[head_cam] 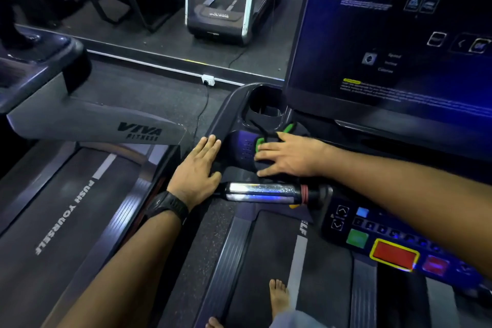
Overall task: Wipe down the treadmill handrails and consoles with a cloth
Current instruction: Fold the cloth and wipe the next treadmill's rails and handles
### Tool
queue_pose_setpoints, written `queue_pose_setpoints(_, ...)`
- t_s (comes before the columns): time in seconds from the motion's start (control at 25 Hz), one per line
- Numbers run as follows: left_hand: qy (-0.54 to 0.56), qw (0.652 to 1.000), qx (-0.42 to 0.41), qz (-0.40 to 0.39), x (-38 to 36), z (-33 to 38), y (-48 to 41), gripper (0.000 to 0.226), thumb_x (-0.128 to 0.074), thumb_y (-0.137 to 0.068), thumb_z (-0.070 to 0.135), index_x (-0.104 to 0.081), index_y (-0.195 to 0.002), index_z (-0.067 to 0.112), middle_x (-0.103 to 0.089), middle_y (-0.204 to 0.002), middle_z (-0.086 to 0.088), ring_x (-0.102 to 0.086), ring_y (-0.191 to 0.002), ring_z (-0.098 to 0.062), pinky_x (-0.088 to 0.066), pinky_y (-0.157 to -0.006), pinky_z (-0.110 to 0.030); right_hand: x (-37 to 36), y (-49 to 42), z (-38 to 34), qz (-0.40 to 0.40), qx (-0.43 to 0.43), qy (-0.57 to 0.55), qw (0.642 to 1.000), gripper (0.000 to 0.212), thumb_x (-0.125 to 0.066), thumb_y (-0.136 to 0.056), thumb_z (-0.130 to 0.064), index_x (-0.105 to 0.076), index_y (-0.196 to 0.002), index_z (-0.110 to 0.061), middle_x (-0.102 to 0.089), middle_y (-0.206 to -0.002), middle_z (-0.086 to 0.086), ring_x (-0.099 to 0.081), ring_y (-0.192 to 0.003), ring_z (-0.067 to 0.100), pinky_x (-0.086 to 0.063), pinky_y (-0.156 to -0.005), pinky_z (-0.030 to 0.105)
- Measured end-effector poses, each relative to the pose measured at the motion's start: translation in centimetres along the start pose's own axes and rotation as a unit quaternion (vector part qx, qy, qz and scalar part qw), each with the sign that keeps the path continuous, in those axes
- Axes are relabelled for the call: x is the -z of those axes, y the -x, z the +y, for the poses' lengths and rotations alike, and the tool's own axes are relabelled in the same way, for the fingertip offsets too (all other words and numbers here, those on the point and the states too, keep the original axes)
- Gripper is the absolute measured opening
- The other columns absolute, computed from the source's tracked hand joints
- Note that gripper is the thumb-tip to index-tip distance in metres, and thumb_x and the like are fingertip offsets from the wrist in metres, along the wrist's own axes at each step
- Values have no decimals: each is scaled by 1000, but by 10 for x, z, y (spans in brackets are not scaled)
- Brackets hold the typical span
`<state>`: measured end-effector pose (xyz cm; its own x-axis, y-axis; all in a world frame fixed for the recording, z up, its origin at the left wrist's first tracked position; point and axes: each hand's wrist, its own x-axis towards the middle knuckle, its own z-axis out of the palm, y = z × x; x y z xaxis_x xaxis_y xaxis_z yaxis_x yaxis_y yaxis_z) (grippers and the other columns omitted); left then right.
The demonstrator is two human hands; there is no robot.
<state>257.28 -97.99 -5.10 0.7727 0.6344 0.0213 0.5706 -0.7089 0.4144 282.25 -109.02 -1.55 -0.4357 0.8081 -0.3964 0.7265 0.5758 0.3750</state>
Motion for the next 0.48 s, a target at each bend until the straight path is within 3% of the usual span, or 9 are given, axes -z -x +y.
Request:
queue_pose_setpoints(0.08, 0, 1000, -2, -3, -2, -1, 1, 83, -42, -75, 28, -27, -155, 14, -16, -163, 2, -5, -150, -8, -7, -123, -25, 11, -16, -8, -2, -16, 1, 1000, 54, -37, -105, -21, -28, -153, -44, -19, -164, 2, -16, -152, 23, -27, -113, 53)
queue_pose_setpoints(0.28, -3, 1000, 0, -7, -4, -3, 2, 81, -46, -79, 25, -24, -156, 17, -14, -164, 4, -2, -150, -6, -6, -120, -21, -5, 8, -12, -21, -33, -24, 999, 54, -35, -105, -20, -27, -154, -43, -16, -165, 2, -13, -153, 22, -25, -114, 54)
queue_pose_setpoints(0.48, -8, 1000, -3, -10, -3, -3, 2, 79, -49, -82, 22, -23, -157, 16, -13, -164, 3, -2, -151, -8, -7, -121, -24, 8, -25, -20, 18, -61, 4, 998, 52, -42, -104, -24, -32, -151, -45, -23, -163, 1, -20, -150, 24, -27, -113, 54)
